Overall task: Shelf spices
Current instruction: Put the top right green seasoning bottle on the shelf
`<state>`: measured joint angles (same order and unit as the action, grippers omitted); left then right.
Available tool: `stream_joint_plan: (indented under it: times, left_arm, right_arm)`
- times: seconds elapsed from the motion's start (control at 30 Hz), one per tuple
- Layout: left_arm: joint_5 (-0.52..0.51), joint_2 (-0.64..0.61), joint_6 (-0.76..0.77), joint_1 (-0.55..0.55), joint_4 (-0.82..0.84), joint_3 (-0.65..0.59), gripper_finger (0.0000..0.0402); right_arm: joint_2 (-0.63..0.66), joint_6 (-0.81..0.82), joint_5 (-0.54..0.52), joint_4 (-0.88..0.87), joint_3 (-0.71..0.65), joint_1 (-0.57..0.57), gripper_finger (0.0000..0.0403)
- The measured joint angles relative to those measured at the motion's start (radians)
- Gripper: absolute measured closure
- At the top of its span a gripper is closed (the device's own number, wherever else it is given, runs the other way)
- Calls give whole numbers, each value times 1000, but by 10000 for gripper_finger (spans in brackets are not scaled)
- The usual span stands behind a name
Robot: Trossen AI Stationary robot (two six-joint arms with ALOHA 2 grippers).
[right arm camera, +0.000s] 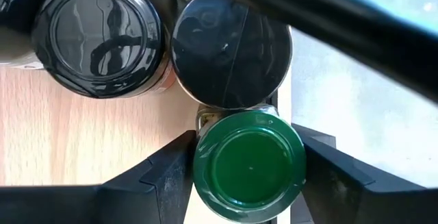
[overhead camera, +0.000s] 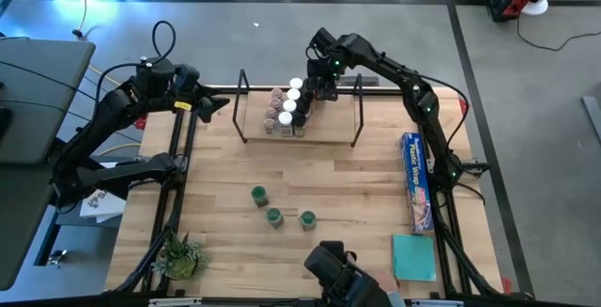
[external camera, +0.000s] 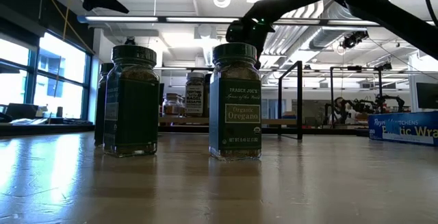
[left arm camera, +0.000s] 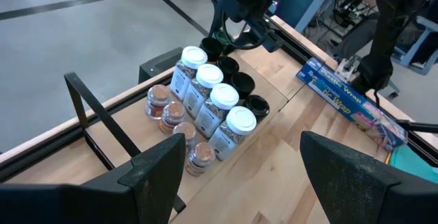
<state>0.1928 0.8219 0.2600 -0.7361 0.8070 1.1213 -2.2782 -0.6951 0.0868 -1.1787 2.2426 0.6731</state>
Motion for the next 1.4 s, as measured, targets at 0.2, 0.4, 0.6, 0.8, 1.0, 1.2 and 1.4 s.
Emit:
stream_joint_plan:
  times: [0.2,0.4,0.6,0.8,1.0,1.2,1.4]
  left_arm:
    - [0,0,0,0,0,0,119]
    - [1,0,0,0,0,0,119]
    - [3,0,0,0,0,0,119]
    - [3,0,0,0,0,0,119]
    - [3,0,0,0,0,0,119]
    - [3,0,0,0,0,0,119]
    - [3,-1,1,0,0,0,119]
  right_arm:
    - [2,6,0,-5,6,0,177]
    - [7,25,21,-2,7,1,176]
    - [8,68,44,-4,8,0,165]
    - [8,90,57,-5,8,1,140]
    - [9,142,79,-5,8,1,132]
    - [9,199,79,-5,8,2,132]
    - [17,209,82,-7,8,5,132]
